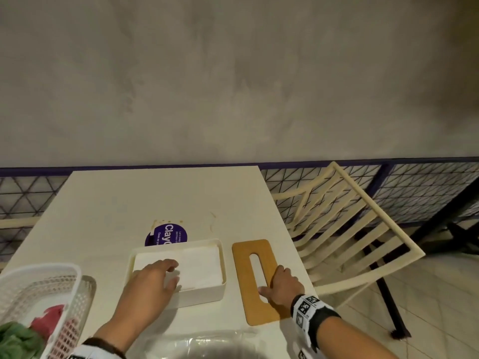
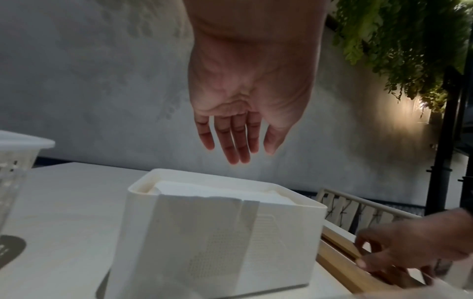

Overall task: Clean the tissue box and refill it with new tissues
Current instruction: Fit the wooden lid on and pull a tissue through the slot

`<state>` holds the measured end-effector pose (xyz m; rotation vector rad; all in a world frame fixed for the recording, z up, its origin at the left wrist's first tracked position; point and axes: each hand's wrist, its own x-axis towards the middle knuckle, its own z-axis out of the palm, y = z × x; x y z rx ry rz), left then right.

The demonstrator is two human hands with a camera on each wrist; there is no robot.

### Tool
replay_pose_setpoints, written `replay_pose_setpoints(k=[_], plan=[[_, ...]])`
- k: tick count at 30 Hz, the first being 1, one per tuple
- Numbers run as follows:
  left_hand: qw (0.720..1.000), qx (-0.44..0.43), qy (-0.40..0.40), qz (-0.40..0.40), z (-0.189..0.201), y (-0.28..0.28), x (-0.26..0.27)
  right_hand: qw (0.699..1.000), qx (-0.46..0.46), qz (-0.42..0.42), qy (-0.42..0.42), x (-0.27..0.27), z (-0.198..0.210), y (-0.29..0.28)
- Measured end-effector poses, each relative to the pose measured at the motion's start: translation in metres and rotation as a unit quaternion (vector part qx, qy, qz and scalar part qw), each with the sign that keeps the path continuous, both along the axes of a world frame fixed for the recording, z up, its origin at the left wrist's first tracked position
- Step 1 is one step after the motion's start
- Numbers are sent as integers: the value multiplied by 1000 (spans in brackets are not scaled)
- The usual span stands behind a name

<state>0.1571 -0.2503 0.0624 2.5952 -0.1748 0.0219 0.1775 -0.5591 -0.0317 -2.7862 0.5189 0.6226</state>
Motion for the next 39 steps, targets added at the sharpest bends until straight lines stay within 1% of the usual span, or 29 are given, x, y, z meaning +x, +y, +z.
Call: replay_pose_setpoints(k=[2,4,7,9,12,15,17,19,21,23,24,25,26,27,28,29,30,32,33,35,36,39], plan=[[1000,-2,5,-6,-1,-11,-6,1000,-11,12,-9,0,-1,5],[1000,-8,12,-14,0,-22,-11,999,-16,30,-8,0,7,2],[999,-24,22,-22,6,-33,-13,995,-45,79,-31,-1,39,-13],[998,-49,24,-18,13,-38,-13,986,-65,128,-80,1,70,-23],[995,-98,32,1,27,-40,-11,957,-102,199,-182,1,123,-24],[989,-139,40,11,46,-36,-6,916,-133,275,-260,-7,169,-1],[985,-171,22,16,59,-35,-6,890,-143,320,-290,-15,185,24],[976,-215,15,36,71,-32,-5,868,-131,356,-320,-18,191,48],[955,-286,23,68,78,-22,-4,853,-110,370,-351,-16,193,67],[923,-368,25,109,82,-8,-5,852,-82,355,-376,-10,194,81],[909,-395,23,129,83,-1,-5,865,-60,326,-377,-6,193,86],[898,-412,24,152,82,7,-4,888,-21,280,-364,-1,190,90],[887,-428,28,170,80,14,-2,915,46,219,-336,3,188,93],[879,-437,35,188,76,21,2,934,132,154,-295,7,185,97],[874,-438,42,205,71,28,7,939,221,99,-246,12,182,101],[873,-432,50,221,65,34,13,933,288,60,-206,16,178,105],[871,-426,61,235,59,40,20,926,327,26,-186,21,173,109],[869,-410,89,262,47,48,32,919,349,-37,-176,30,163,116],[882,-374,97,270,43,51,36,922,344,-57,-168,34,156,119],[917,-285,108,258,35,55,42,938,313,-70,-131,42,143,123],[928,-250,115,250,30,57,43,949,289,-70,-109,44,136,125],[944,-164,150,246,12,62,48,970,222,-57,-76,47,122,132]])
